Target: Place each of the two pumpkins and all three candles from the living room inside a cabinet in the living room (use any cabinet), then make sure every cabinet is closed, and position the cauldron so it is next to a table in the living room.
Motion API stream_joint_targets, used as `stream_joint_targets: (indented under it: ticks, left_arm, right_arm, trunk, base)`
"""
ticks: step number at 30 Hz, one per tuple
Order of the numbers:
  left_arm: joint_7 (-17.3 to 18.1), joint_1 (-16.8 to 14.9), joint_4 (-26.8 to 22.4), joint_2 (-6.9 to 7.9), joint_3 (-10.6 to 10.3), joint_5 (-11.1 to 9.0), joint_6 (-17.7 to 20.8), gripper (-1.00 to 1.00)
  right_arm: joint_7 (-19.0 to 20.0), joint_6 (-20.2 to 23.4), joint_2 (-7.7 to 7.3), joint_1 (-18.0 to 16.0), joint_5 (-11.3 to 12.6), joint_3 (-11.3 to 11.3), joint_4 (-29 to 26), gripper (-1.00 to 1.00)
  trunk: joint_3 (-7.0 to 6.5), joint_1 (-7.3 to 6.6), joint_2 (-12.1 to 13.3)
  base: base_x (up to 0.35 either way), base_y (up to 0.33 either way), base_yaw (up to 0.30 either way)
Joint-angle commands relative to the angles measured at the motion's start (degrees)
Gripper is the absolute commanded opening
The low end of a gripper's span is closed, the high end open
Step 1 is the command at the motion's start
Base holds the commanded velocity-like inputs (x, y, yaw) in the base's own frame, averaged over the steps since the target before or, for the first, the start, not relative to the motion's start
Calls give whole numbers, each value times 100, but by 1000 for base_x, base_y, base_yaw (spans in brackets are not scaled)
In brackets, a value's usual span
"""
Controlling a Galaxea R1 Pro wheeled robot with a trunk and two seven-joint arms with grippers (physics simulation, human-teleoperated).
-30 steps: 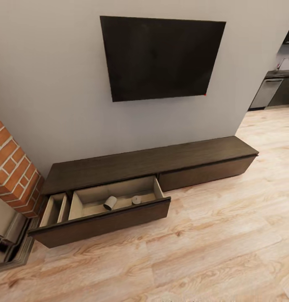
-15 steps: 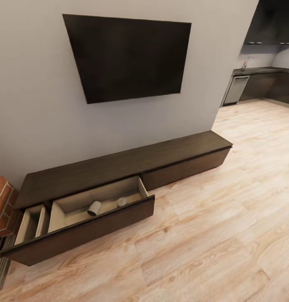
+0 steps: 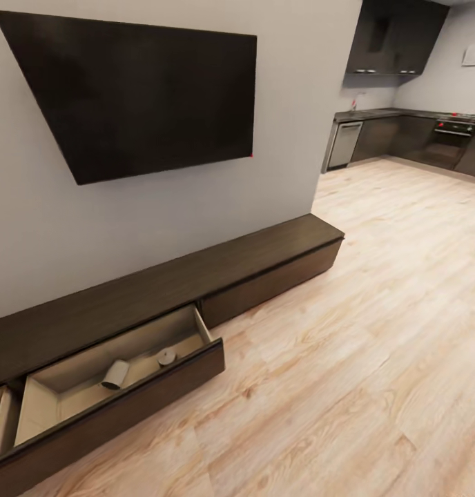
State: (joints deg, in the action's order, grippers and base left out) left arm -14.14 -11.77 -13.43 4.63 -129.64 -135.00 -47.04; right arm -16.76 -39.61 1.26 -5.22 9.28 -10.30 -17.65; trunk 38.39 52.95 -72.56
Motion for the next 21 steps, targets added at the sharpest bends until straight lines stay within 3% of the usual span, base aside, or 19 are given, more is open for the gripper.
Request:
stream_joint_targets:
  ticks: [1,4,7,10,21]
  left_arm:
    - [-50,-9,-22,3,-45,0,-10,100]
    - [-46,-9,-18,3,-32,0,263,100]
    - [-38,-9,147,0,-11,0,956,100]
    - [-37,-9,350,-4,-3,0,1228,100]
    - [-34,-9,464,-219,-12,0,1397,100]
  right_arm:
    - [-21,-22,-3,-5,56,-50,5,100]
    - [-21,-22,-3,-5,56,-50,3,100]
    - [-21,-28,-3,-5,56,-51,6,100]
    - [-21,-29,-3,-5,56,-51,7,100]
    - [-21,-45,-3,-5,56,-58,-14,100]
  trunk:
    - [4,3,-2]
    - [4,3,-2]
    - [4,3,-2]
    - [4,3,-2]
    - [4,3,-2]
  base:
    - [278,-3,-296]
    - [220,-2,-296]
    - [76,0,-296]
    - [21,0,-297]
    - [2,0,-297]
